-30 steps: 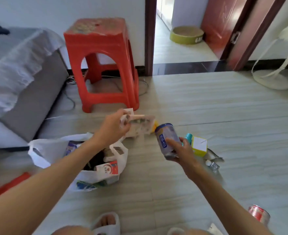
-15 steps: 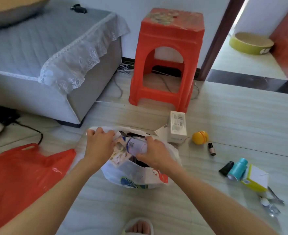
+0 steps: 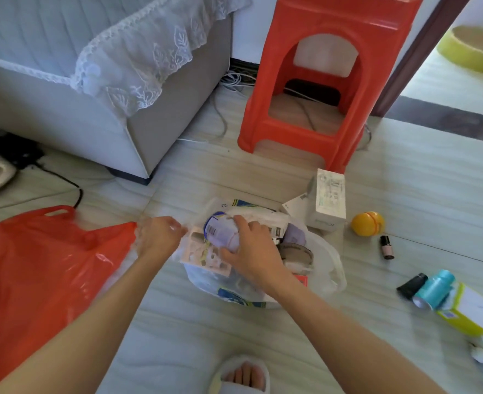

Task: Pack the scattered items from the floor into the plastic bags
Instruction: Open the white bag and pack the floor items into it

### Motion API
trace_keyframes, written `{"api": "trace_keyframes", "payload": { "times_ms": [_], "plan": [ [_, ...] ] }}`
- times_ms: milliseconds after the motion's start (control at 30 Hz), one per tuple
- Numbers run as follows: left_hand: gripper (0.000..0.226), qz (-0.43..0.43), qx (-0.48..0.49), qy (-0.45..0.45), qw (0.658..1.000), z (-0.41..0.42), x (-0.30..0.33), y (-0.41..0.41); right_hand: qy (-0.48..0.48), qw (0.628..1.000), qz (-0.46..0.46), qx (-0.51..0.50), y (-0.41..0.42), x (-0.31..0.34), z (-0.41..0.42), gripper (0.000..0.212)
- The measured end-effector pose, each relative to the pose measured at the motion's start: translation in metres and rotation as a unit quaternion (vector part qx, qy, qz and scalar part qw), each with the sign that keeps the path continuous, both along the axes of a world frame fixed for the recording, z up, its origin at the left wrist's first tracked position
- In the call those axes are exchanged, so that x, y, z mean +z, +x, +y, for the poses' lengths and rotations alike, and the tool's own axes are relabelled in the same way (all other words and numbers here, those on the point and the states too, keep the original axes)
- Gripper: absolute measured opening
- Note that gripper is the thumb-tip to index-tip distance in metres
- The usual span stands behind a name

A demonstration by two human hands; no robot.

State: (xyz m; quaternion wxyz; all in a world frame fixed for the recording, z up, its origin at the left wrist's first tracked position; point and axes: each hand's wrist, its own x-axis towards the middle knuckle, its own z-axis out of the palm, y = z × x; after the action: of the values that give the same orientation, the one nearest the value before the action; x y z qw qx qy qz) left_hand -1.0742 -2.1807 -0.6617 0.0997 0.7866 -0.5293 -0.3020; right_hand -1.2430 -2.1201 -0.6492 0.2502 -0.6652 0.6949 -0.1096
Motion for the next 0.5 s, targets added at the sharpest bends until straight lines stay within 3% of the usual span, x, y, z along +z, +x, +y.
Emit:
{"api": "trace_keyframes", "payload": {
  "times_ms": [33,100,200,267,300,333,400,500],
  "plan": [
    [0.025,0.02,0.008,0.01,1.0,0.004,-0.001,0.004,-0.003,1.0,0.021,0.019,0.003,-0.003,0.002,0.065],
    [0.028,0.159,0.058,0.032,0.985,0.012,-0.005,0.01,-0.004,0.998,0.047,0.038,0.008,-0.011,0.006,0.064],
    [0.033,0.367,0.194,0.112,0.903,0.027,-0.009,0.019,0.012,0.999,0.041,0.012,0.006,-0.021,0.009,0.066],
    [0.025,0.453,0.262,0.098,0.846,0.033,-0.015,0.022,0.005,0.998,0.068,0.011,0.003,-0.027,0.011,0.067],
    [0.024,0.467,0.285,0.073,0.834,0.034,-0.017,0.022,-0.002,0.996,0.085,0.017,0.002,-0.03,0.012,0.068],
    [0.026,0.458,0.294,0.048,0.838,0.035,-0.016,0.021,-0.003,0.995,0.097,0.023,0.003,-0.031,0.013,0.068],
    [0.025,0.406,0.256,-0.004,0.877,0.034,-0.009,0.018,-0.004,0.995,0.097,0.028,0.004,-0.032,0.015,0.068],
    [0.019,0.323,0.093,-0.097,0.937,0.03,0.014,0.01,-0.023,0.996,0.089,0.018,0.009,-0.035,0.02,0.068]
  ]
}}
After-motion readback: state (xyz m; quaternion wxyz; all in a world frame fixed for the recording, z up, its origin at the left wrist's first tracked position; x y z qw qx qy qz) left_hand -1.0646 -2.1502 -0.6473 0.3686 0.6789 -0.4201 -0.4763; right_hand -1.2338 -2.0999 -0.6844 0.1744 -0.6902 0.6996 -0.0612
